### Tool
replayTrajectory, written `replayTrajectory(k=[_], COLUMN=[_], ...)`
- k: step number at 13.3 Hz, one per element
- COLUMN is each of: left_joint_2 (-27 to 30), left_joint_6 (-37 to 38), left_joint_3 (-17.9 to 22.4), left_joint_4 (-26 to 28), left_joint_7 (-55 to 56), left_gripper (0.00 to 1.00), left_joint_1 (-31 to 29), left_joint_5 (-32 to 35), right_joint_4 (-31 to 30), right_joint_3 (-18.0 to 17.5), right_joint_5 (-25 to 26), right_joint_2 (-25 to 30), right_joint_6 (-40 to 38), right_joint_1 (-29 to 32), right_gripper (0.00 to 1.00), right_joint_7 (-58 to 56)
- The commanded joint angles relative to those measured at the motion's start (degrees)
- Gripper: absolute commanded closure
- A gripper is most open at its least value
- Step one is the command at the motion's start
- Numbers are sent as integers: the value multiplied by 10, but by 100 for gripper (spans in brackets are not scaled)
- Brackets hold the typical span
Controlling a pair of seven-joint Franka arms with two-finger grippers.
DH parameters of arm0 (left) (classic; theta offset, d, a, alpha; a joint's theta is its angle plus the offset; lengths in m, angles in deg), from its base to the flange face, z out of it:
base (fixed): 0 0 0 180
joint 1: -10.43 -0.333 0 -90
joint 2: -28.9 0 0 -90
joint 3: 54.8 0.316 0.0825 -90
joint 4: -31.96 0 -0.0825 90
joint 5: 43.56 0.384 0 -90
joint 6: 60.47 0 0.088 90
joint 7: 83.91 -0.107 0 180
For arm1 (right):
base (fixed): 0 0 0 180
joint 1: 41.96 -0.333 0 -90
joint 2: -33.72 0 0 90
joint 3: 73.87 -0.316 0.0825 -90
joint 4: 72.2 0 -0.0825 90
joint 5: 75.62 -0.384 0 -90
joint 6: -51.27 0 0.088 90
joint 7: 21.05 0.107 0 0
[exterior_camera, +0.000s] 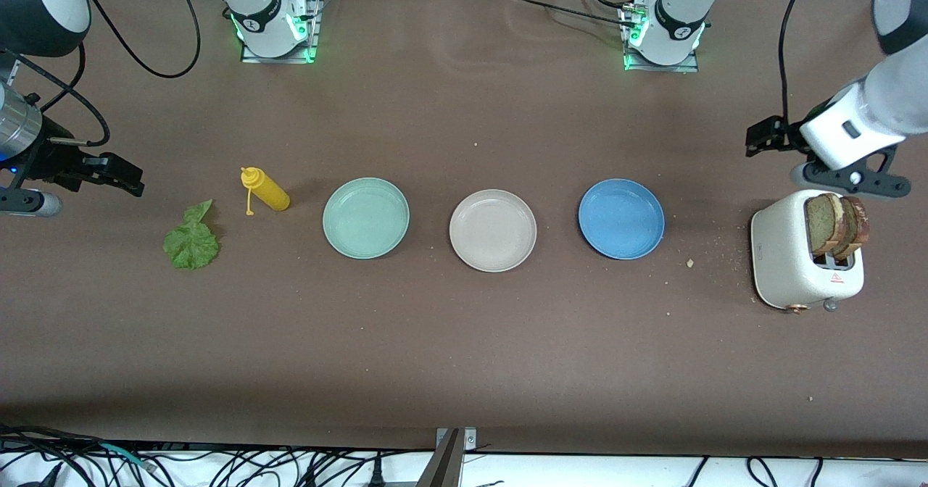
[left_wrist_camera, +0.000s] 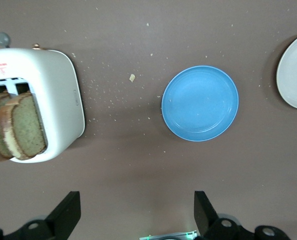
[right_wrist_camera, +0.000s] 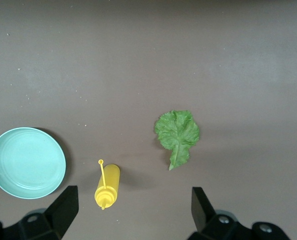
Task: Make sandwich in beige plate with both arms
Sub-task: 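Lower the left gripper onto a toast slice in the white toaster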
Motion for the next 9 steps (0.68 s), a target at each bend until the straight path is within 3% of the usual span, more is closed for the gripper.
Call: replayTrajectory(k=[1,9], left_joint_2=[-16,-51], left_joint_6=[8,-12], left_joint_3=[0,10], left_joint_4=[-18,-20], left_joint_7=[2,-4], left_gripper=[0,0], left_joint_1=[0,-32], left_joint_5=[11,10], right_joint_4=[-3,-4], right_joint_3=[0,0], right_joint_5=[-5,-5], right_joint_2=[4,4], right_joint_6=[-3,-3], right_joint_1=[0,0], right_gripper=[0,0], right_joint_7=[1,-1])
